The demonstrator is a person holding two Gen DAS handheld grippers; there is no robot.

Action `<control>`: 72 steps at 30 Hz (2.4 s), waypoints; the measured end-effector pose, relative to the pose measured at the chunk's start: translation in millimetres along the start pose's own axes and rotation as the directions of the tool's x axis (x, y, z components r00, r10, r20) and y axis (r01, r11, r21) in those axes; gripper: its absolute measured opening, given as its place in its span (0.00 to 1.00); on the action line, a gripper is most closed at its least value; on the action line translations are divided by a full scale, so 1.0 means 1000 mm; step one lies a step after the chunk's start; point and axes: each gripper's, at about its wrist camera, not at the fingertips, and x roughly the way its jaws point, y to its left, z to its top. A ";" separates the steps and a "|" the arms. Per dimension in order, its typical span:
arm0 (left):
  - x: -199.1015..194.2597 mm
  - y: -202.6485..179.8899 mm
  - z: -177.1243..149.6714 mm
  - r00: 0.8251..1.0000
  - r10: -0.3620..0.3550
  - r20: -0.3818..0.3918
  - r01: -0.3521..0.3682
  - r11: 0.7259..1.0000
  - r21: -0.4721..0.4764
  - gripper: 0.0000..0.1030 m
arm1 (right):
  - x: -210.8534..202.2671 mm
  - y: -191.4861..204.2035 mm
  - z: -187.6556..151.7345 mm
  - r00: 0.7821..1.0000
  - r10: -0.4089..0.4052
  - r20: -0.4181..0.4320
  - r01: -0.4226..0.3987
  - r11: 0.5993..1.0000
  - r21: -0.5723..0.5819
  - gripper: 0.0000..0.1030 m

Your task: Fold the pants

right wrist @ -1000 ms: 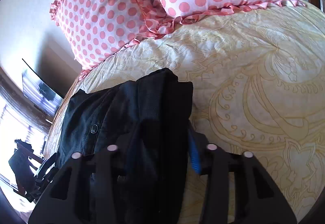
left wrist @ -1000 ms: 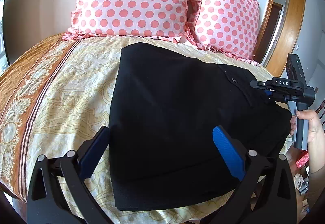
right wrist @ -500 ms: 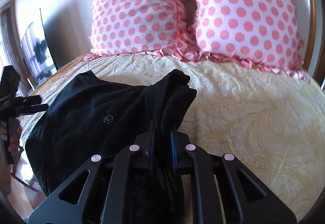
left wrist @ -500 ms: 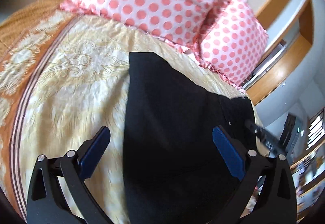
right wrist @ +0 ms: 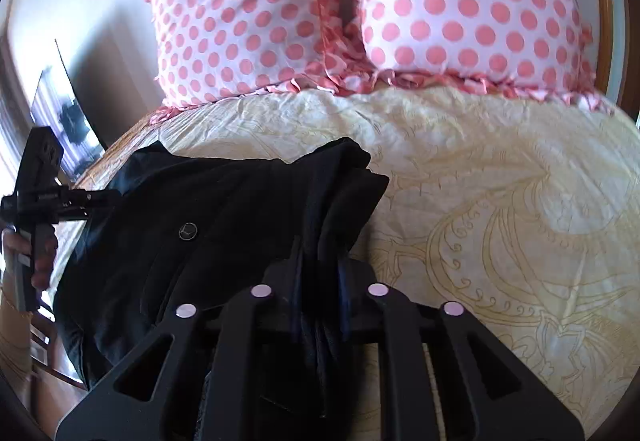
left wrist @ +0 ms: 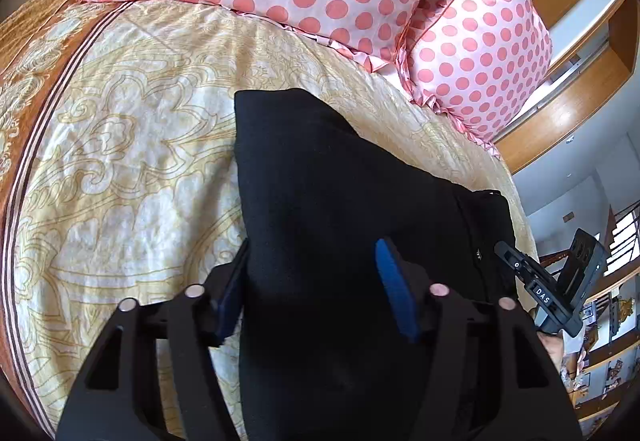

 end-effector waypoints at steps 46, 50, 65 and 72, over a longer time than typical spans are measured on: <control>0.017 0.002 0.089 0.935 0.296 0.194 -0.297 0.955 -0.027 0.65 | 0.057 -0.020 0.077 0.986 -0.167 0.024 0.164 0.982 0.098 0.31; -0.032 -0.031 0.055 0.917 0.252 0.309 -0.287 0.955 0.072 0.80 | 0.015 0.015 0.063 0.977 -0.162 0.141 0.168 0.985 -0.027 0.31; 0.027 -0.075 -0.029 0.955 0.273 0.119 -0.293 0.931 0.218 0.93 | 0.032 0.053 0.017 0.987 -0.158 -0.020 0.156 0.984 -0.092 0.50; -0.026 -0.080 -0.071 0.913 0.312 0.264 -0.369 0.907 0.204 0.98 | -0.026 0.057 -0.019 0.979 -0.163 0.122 0.159 0.986 0.045 0.74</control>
